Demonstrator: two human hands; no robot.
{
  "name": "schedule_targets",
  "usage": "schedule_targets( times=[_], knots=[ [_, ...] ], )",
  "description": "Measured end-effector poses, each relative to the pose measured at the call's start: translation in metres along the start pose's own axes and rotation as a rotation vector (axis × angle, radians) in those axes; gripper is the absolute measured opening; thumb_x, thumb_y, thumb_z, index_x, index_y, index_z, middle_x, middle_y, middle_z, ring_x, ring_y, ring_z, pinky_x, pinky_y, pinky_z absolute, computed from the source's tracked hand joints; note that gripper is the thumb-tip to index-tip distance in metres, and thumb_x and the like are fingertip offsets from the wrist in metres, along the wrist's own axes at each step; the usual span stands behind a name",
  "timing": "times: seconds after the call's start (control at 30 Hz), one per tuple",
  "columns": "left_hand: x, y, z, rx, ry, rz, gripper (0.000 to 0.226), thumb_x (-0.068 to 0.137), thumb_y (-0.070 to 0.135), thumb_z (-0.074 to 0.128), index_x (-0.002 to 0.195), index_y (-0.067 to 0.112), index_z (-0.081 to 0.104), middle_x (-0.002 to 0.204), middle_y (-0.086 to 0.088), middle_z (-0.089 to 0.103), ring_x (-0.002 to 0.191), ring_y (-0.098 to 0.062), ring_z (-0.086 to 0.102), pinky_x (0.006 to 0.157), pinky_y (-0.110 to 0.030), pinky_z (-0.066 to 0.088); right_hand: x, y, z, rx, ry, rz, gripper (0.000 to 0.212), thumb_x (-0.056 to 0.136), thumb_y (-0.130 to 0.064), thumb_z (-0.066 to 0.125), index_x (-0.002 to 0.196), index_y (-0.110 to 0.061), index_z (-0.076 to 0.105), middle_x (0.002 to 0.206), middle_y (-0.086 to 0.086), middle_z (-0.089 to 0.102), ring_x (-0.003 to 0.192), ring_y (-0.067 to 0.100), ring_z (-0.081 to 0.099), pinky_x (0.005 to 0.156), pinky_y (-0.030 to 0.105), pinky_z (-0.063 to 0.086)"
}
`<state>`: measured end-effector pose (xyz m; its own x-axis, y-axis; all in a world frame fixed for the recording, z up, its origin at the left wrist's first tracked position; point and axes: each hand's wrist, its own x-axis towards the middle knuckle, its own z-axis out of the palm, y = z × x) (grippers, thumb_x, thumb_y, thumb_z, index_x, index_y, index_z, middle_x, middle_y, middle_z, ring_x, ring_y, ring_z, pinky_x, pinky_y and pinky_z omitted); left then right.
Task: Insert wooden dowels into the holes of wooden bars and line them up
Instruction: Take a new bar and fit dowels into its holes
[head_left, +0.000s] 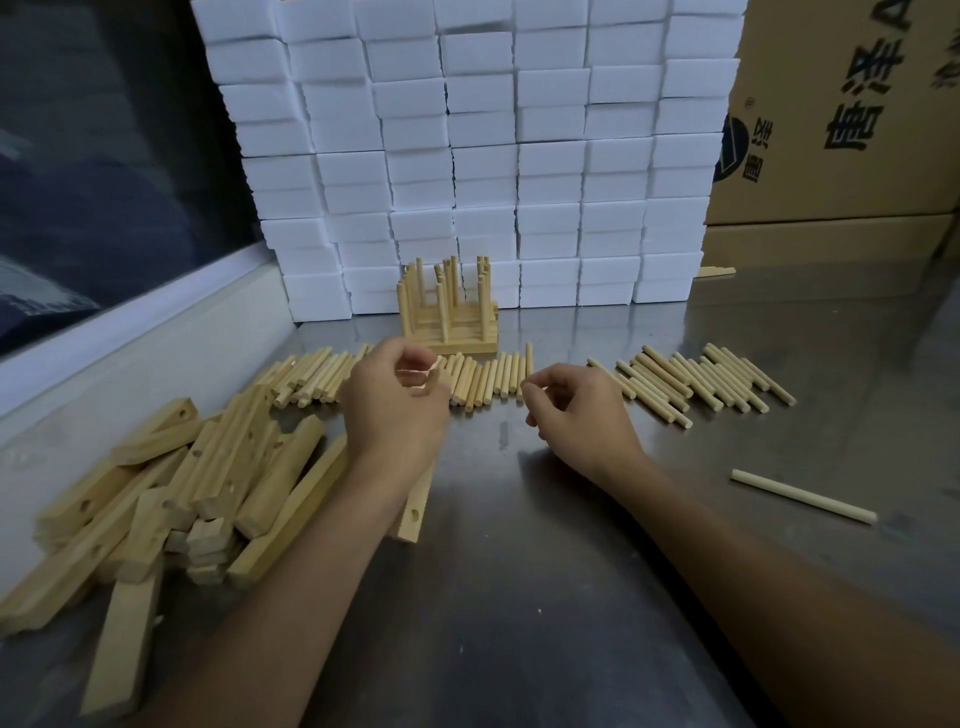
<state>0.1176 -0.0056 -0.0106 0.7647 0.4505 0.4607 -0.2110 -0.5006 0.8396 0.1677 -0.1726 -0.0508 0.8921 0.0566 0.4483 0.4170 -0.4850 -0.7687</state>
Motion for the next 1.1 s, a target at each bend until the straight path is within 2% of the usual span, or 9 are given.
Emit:
schedule_targets(
  times=[0.17,0.3,0.43,0.53,0.63,0.7,0.83,0.93,1.1],
  knots=[
    [-0.002,-0.003,0.004,-0.425,-0.038,-0.33,0.031,0.069,0.001,0.086,0.086,0.019,0.069,0.085,0.002,0.072,0.079,-0.011,0.071,0.066,-0.021,0.055,-0.011,-0.013,0.002,-0.033,-0.109,-0.164,0.021,0.096,-0.038,0.06,0.1,-0.02,0.071,0.067,-0.003,0.069,0.062,0.011,0.065,0.067,0.039,0.057],
    [-0.006,-0.006,0.008,-0.58,-0.09,-0.472,0.027,0.072,-0.002,0.082,0.092,0.012,0.069,0.081,-0.006,0.075,0.079,-0.023,0.075,0.067,-0.03,0.06,-0.015,-0.029,0.011,0.359,-0.25,0.027,0.036,0.095,-0.035,0.065,0.126,-0.02,0.057,0.078,0.003,0.075,0.069,0.013,0.071,0.065,0.032,0.059],
    [-0.006,-0.012,0.009,-0.582,-0.094,-0.493,0.017,0.079,0.004,0.079,0.091,0.008,0.068,0.083,-0.01,0.076,0.082,-0.028,0.075,0.074,-0.044,0.061,-0.016,-0.035,0.019,0.594,-0.322,0.184,0.038,0.093,-0.02,0.068,0.129,-0.014,0.055,0.084,0.008,0.077,0.075,0.016,0.071,0.066,0.024,0.056],
    [-0.007,-0.012,0.01,-0.521,-0.159,-0.468,0.02,0.081,0.013,0.08,0.097,0.008,0.068,0.088,-0.009,0.076,0.083,-0.027,0.075,0.074,-0.043,0.062,-0.015,-0.032,0.018,0.701,-0.26,0.247,0.032,0.092,-0.012,0.069,0.123,-0.013,0.059,0.085,0.013,0.076,0.077,0.022,0.069,0.068,0.027,0.056],
    [-0.009,-0.011,0.009,-0.455,-0.409,-0.457,0.034,0.083,0.026,0.079,0.111,0.011,0.066,0.096,-0.012,0.075,0.077,-0.027,0.074,0.067,-0.04,0.061,-0.011,-0.029,0.016,0.78,-0.198,0.288,0.03,0.09,-0.007,0.071,0.116,-0.017,0.06,0.078,0.004,0.074,0.074,0.02,0.068,0.072,0.031,0.059],
    [-0.01,-0.012,0.008,-0.343,-0.533,-0.371,0.035,0.089,0.032,0.072,0.118,0.014,0.064,0.092,-0.011,0.075,0.06,-0.023,0.069,0.058,-0.034,0.055,-0.01,-0.027,0.015,0.809,-0.178,0.314,0.033,0.088,-0.003,0.072,0.116,-0.015,0.061,0.077,0.001,0.071,0.073,0.02,0.067,0.07,0.029,0.058],
    [-0.008,-0.017,0.006,-0.228,-0.558,-0.247,0.017,0.096,0.031,0.062,0.11,0.022,0.068,0.07,-0.009,0.073,0.043,-0.017,0.052,0.054,-0.034,0.043,-0.011,-0.029,0.018,0.659,-0.159,0.284,0.029,0.09,-0.011,0.071,0.117,-0.014,0.061,0.089,0.008,0.068,0.064,0.013,0.067,0.058,0.022,0.053],
    [-0.007,-0.02,0.005,-0.261,-0.536,-0.311,0.017,0.1,0.024,0.057,0.109,0.014,0.068,0.076,-0.001,0.075,0.042,-0.015,0.052,0.042,-0.025,0.042,-0.011,-0.027,0.017,0.57,-0.137,0.251,0.013,0.098,-0.024,0.062,0.105,-0.014,0.065,0.091,0.011,0.072,0.056,0.013,0.063,0.054,0.023,0.051],
    [-0.003,-0.025,0.006,-0.382,-0.428,-0.459,0.012,0.096,0.019,0.062,0.105,0.011,0.065,0.08,-0.003,0.075,0.045,-0.018,0.055,0.04,-0.025,0.043,-0.003,-0.005,0.009,-0.123,-0.019,-0.019,0.016,0.097,-0.029,0.058,0.101,-0.018,0.068,0.088,-0.004,0.068,0.081,0.012,0.065,0.074,0.031,0.056]
  ],
)
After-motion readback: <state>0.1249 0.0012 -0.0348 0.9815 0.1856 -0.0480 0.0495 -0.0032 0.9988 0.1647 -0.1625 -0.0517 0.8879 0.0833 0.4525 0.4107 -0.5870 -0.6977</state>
